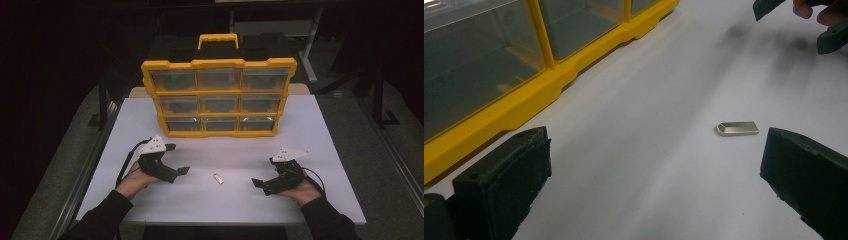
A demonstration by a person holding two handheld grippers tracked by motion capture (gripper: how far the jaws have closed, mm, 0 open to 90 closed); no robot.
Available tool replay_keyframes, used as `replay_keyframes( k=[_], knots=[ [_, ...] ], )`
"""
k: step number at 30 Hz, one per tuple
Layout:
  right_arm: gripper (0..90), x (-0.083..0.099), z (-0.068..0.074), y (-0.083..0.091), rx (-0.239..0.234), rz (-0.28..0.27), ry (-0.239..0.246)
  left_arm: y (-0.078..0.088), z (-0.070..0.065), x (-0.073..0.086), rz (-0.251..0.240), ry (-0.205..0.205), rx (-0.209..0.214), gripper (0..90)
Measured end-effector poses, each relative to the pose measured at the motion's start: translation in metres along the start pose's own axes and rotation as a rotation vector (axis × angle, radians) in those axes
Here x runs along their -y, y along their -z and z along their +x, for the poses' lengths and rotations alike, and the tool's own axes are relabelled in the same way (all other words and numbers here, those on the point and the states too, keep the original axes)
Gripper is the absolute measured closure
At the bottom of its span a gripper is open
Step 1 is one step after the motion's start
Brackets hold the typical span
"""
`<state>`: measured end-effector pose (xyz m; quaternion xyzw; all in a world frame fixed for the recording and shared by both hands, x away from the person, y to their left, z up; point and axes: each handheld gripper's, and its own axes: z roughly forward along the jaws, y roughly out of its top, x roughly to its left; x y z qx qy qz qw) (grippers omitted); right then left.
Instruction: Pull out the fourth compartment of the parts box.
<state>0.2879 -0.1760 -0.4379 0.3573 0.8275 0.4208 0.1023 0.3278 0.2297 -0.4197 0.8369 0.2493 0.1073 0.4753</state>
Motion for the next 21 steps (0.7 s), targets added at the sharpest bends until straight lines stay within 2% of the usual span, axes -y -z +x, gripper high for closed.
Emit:
replay_keyframes(
  k=[21],
  knots=[
    [0.0, 0.0001, 0.0001, -0.0005, -0.003, 0.004, -0.001, -0.0093, 0.0010, -0.0075, -0.015, -0.011, -0.006, 0.0]
  ],
)
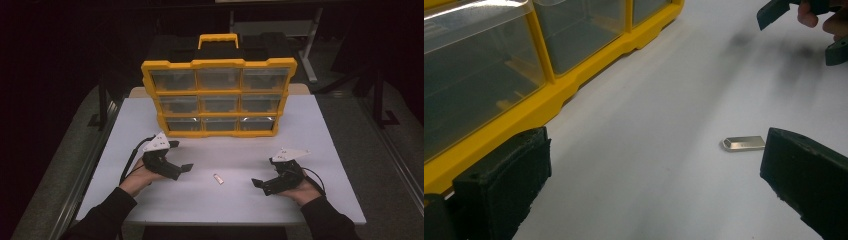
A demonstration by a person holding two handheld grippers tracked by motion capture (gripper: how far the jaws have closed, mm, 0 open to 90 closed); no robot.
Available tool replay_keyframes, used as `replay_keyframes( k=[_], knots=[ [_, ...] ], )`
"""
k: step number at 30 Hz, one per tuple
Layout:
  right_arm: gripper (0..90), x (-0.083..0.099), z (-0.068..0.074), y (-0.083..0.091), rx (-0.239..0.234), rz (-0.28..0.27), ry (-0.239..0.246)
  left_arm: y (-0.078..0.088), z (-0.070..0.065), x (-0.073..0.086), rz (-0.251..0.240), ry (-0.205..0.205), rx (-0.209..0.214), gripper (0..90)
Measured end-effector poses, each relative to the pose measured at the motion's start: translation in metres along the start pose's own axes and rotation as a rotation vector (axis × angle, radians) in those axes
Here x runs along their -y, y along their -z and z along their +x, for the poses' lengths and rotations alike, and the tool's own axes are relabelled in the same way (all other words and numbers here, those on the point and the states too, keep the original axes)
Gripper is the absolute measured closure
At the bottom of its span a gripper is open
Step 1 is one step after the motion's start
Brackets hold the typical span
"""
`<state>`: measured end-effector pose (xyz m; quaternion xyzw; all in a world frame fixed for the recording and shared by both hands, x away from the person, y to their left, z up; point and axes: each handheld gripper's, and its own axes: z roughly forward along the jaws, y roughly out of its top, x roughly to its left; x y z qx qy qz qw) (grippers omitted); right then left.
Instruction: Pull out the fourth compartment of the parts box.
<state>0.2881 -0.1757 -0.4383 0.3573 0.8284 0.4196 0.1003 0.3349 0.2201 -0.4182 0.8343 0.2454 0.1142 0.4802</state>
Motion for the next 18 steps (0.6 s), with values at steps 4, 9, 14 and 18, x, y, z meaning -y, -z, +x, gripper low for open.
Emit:
replay_keyframes(
  k=[4, 9, 14, 18],
  knots=[
    [0.0, 0.0000, -0.0001, 0.0000, 0.000, -0.001, 0.000, -0.0005, 0.0011, -0.0032, -0.005, -0.002, -0.001, 0.0],
    [0.0, 0.0000, 0.0000, 0.0001, 0.001, 0.001, -0.003, -0.0023, 0.0015, -0.0061, -0.008, -0.008, -0.001, 0.0],
    [0.0, 0.0000, 0.0001, 0.0001, 0.001, 0.000, -0.002, -0.0037, 0.0023, -0.0080, -0.008, -0.007, -0.002, 0.0],
    [0.0, 0.0000, 0.0001, -0.0003, 0.001, 0.001, -0.002, -0.0050, 0.0021, -0.0094, -0.009, -0.009, -0.001, 0.0]
  ],
)
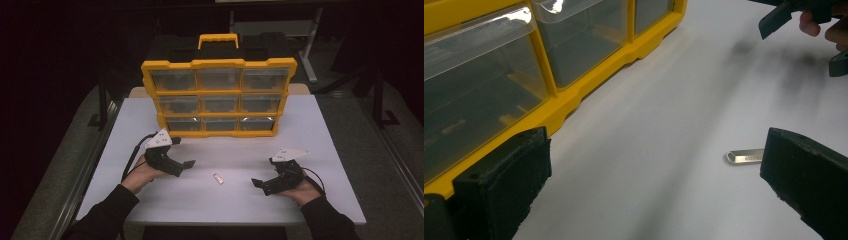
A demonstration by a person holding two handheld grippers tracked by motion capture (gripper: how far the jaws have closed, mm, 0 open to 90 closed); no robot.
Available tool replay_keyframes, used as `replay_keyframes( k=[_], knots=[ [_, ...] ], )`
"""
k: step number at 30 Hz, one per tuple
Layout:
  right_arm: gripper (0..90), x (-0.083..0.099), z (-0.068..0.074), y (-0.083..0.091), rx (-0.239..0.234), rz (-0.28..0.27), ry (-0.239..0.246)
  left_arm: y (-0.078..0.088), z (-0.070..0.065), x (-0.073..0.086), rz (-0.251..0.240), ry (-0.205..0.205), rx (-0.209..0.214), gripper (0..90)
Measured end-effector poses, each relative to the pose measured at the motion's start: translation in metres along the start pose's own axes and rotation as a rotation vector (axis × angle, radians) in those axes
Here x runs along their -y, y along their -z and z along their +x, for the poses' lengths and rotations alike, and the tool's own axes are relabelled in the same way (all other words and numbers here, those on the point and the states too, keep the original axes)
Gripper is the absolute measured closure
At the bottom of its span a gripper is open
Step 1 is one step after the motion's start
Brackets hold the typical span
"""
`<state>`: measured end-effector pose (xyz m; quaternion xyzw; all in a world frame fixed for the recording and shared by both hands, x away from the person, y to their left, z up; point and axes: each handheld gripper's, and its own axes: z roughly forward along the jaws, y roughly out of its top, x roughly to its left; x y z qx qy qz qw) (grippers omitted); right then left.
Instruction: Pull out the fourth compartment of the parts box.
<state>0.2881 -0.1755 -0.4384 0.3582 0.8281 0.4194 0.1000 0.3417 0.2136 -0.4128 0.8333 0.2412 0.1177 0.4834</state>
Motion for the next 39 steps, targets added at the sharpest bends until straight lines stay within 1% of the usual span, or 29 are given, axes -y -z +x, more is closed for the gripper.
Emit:
replay_keyframes(
  k=[15, 28, 39],
  knots=[
    [0.0, 0.000, 0.000, -0.001, 0.000, 0.002, 0.001, -0.006, 0.001, -0.003, -0.006, -0.003, 0.006, 0.0],
    [0.0, 0.000, -0.001, -0.001, 0.000, 0.001, -0.001, -0.011, 0.001, -0.008, -0.018, -0.004, 0.003, 0.0],
    [0.0, 0.000, 0.000, 0.000, 0.001, 0.001, -0.001, -0.014, 0.001, -0.010, -0.019, -0.006, 0.004, 0.0]
  ],
)
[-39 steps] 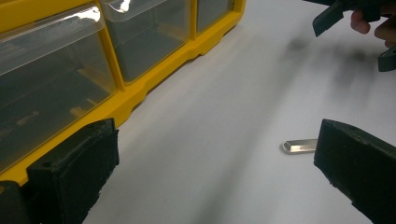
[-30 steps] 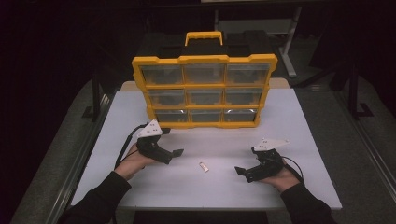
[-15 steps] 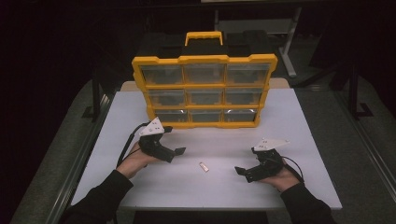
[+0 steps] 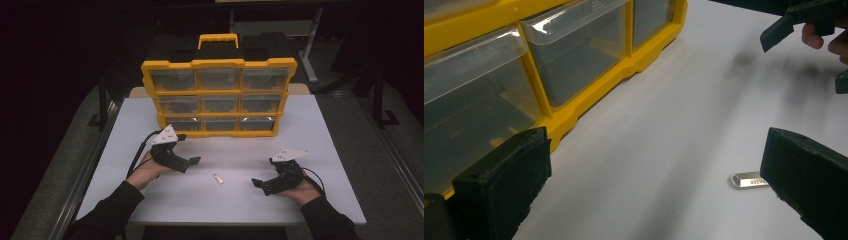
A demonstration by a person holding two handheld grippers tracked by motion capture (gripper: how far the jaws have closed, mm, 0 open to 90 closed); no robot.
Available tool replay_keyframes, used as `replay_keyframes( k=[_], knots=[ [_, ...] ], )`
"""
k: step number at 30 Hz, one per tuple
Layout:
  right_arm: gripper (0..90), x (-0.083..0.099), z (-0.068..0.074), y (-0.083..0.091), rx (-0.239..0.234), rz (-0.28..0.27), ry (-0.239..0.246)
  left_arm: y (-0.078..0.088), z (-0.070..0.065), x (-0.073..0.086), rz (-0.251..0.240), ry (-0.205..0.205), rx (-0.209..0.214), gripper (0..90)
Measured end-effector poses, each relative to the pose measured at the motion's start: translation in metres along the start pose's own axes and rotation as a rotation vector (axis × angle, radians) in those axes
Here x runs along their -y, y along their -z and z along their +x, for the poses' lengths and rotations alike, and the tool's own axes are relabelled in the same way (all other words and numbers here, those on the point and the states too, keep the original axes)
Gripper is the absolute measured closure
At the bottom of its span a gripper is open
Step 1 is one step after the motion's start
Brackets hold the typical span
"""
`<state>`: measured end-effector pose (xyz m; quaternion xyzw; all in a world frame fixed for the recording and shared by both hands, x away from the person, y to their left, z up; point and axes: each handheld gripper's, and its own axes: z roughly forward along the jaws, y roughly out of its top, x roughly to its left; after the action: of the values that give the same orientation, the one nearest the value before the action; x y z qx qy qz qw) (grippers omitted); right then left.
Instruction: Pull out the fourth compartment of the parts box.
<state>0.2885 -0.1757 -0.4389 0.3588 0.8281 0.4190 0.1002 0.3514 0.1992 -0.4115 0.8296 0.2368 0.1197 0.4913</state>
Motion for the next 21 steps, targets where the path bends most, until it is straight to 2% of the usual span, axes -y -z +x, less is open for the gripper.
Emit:
replay_keyframes(
  k=[21],
  knots=[
    [0.0, -0.0001, -0.0003, -0.0003, 0.001, 0.000, -0.003, -0.0074, 0.0030, -0.0038, -0.012, 0.003, -0.001, 0.0]
  ],
)
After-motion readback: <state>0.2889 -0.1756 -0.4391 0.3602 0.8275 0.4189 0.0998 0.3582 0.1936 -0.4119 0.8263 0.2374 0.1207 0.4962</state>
